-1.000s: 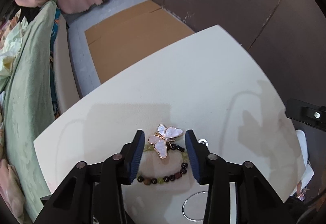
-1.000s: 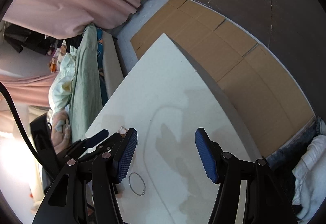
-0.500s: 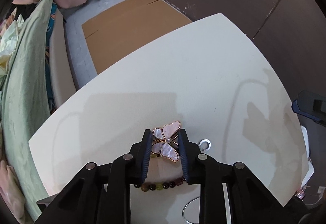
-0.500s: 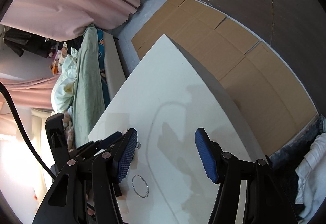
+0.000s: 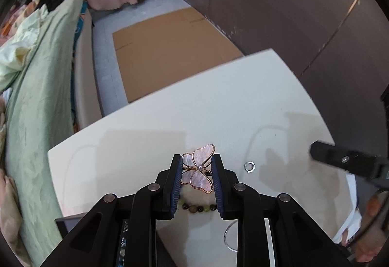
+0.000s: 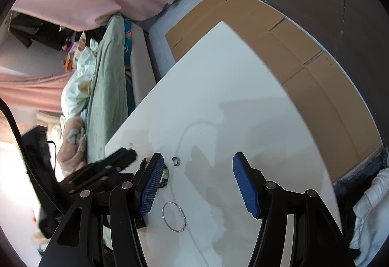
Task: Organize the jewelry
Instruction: 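Carry the butterfly bracelet into the box with the left tool while the right tool grips the ring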
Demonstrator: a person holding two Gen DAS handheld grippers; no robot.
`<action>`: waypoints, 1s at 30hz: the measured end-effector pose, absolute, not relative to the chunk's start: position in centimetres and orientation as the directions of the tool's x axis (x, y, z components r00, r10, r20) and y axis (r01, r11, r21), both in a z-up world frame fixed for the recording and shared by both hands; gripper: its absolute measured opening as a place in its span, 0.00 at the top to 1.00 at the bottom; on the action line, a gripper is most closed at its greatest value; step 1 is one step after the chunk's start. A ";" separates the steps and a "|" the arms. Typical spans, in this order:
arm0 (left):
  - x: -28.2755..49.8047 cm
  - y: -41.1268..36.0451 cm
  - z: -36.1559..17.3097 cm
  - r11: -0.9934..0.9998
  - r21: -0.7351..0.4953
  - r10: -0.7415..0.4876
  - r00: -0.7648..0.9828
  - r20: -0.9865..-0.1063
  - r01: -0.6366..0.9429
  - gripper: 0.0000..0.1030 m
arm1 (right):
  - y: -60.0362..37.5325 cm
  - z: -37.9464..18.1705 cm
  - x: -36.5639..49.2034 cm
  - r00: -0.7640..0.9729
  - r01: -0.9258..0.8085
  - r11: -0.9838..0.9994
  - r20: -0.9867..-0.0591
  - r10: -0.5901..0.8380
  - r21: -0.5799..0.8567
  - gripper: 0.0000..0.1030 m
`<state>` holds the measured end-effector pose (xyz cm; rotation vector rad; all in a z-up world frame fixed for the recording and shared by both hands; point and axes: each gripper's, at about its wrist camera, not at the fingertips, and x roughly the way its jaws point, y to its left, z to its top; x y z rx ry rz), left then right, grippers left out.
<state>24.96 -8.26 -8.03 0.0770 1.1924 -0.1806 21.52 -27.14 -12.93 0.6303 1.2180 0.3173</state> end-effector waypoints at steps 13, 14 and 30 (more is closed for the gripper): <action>19.5 -2.6 -4.7 0.990 -0.139 -0.140 0.490 -0.860 0.040 0.75 | -21.7 -13.6 21.8 0.275 -0.020 0.857 -0.822 0.499 0.514 0.68; 19.1 -2.1 -4.6 0.988 -0.151 -0.145 0.497 -0.855 0.030 0.75 | -21.4 -13.6 21.9 0.274 -0.025 0.863 -0.826 0.492 0.505 0.68; 16.6 4.3 -6.4 0.959 -0.276 -0.202 0.518 -0.831 -0.070 0.75 | -17.4 -13.7 21.9 0.332 -0.099 0.962 -0.902 0.275 0.256 0.72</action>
